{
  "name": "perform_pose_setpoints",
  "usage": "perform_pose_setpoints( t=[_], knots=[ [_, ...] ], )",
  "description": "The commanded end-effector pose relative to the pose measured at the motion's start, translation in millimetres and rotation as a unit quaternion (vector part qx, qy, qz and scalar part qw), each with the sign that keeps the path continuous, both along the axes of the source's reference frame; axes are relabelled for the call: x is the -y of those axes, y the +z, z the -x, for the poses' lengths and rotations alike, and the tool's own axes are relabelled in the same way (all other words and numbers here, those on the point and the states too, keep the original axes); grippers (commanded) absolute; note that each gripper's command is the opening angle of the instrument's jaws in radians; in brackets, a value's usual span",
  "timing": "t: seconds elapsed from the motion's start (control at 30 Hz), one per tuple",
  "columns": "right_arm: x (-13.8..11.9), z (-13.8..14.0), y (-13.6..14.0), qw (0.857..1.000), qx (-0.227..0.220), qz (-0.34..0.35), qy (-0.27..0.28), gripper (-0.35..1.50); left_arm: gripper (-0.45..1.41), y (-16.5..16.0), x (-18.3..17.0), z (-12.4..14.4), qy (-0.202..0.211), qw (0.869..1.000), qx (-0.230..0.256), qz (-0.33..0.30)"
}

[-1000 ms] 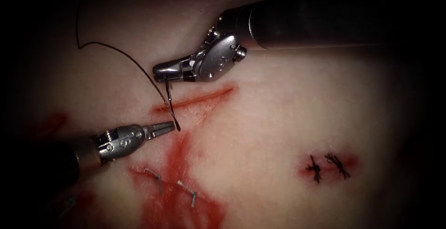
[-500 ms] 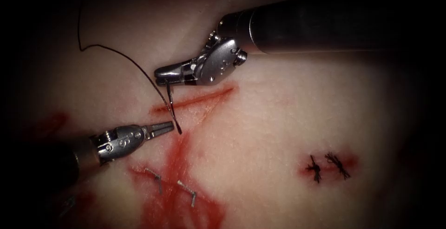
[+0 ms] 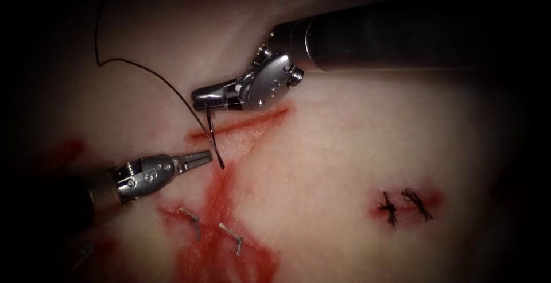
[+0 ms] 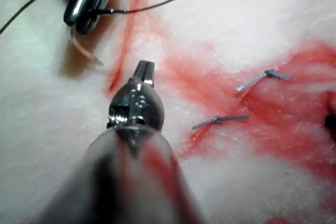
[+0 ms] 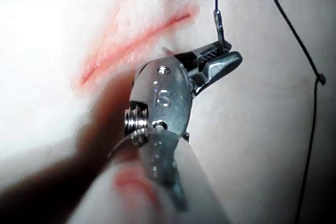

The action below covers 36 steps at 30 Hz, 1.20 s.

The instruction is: Wound Closure

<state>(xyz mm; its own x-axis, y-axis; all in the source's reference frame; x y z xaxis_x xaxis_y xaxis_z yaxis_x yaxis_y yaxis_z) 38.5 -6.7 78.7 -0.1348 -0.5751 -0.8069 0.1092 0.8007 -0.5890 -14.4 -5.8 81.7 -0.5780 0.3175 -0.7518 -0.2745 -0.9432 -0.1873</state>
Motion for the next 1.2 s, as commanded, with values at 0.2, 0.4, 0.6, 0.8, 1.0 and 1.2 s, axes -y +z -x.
perform_pose_setpoints(
  t=[0.2, 0.4, 0.6, 0.8, 1.0, 1.2],
  knots=[
    [1.2, 0.3, 3.5, 1.0, 0.005, 0.024, -0.006, -0.35, -0.23, 0.7, 0.0, 0.3, -0.001, 1.0, 0.002, -0.002],
    [2.2, 1.1, 5.4, 0.999, 0.025, 0.04, -0.016, -0.35, -0.28, 0.6, 0.0, 0.2, 0.001, 1.0, 0.0, -0.003],
    [3.3, 2.0, 8.6, 0.997, 0.049, 0.046, -0.023, -0.35, -0.3, 0.6, 0.1, 0.2, 0.001, 1.0, -0.001, -0.004],
    [4.8, 2.0, 11.4, 0.997, 0.073, 0.025, -0.027, -0.35, -0.33, 0.6, 0.1, 0.2, -0.002, 1.0, -0.001, -0.009],
    [5.7, 2.2, 12.4, 0.996, 0.08, 0.015, -0.03, -0.35, -0.38, 0.6, -0.2, 0.3, -0.006, 1.0, -0.001, -0.014],
    [5.8, 2.6, 12.4, 0.995, 0.09, 0.009, -0.036, -0.35, -0.38, 1.0, -0.1, 0.4, -0.007, 1.0, -0.002, -0.012]
  ],
)
